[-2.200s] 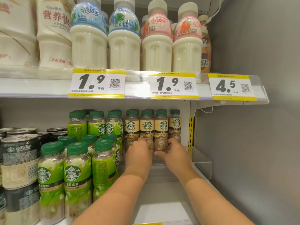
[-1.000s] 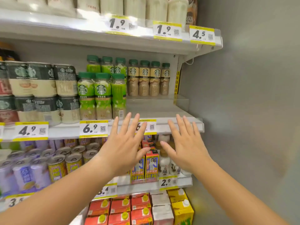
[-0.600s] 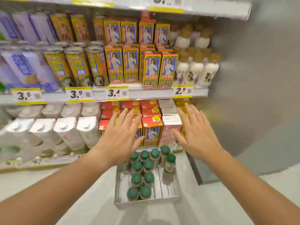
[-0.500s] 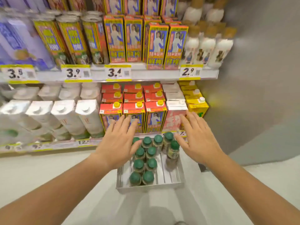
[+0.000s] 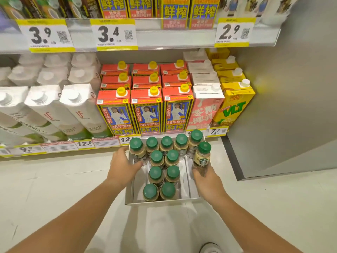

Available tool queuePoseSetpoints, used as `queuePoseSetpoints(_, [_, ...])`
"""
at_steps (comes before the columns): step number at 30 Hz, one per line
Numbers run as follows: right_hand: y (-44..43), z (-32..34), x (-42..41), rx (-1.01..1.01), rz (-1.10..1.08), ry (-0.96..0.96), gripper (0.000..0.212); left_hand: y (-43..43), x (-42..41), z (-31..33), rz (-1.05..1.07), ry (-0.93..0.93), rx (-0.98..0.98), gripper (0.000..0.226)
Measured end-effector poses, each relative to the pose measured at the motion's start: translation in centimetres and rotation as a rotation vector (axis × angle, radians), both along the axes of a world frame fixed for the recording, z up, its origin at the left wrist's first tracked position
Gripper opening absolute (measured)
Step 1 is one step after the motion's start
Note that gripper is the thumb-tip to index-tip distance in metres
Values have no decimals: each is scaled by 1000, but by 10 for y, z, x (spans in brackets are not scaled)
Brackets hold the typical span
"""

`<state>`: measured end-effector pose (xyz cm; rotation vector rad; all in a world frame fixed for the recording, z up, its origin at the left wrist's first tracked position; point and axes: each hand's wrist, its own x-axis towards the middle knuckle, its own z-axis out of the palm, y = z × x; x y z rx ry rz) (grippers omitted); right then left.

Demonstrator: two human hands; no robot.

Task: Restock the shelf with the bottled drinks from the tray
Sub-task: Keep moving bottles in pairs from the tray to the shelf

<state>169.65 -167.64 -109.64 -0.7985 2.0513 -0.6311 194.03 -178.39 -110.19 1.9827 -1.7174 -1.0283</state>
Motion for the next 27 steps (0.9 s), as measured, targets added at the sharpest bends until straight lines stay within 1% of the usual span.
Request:
queuePoseSetpoints(3, [-16, -14, 7, -16, -156, -49, 50, -13, -2, -11, -13, 17, -20, 72])
queuePoseSetpoints(6, [-25, -24, 14, -58, -211, 46, 46, -23, -5, -18, -31, 73, -53, 55])
queuePoseSetpoints(9, [-25, -32, 16, -83, -162, 136, 55, -27, -7, -28, -29, 118, -86, 47])
queuePoseSetpoints(10, [-25, -33, 17, -82, -143, 160, 54, -28, -6, -32, -20, 131, -100, 45])
queuePoseSetpoints(13, [-23, -37, 16, -101, -49, 202, 42, -26, -3, -42, -33, 134, -159, 35])
queuePoseSetpoints(15, [-25, -40, 12, -140, -15, 186, 43, -23, -3, -47, -56, 137, -194, 31])
queuePoseSetpoints(17, [-32, -41, 7, -183, 6, 148, 43, -23, -5, -47, -58, 133, -190, 31])
queuePoseSetpoints(20, [-38, -43, 0, -240, 49, 134, 23, -28, -7, -44, -51, 94, -173, 33])
queuePoseSetpoints(21, [-38, -44, -2, -257, 52, 132, 20, -29, -7, -43, -39, 79, -170, 36])
queuePoseSetpoints(24, [-34, -43, -8, -284, 42, 147, 20, -29, -7, -31, -16, 64, -193, 46])
queuePoseSetpoints(27, [-41, -26, -9, -315, 43, 146, 21, -28, -5, -8, -138, 80, -297, 39])
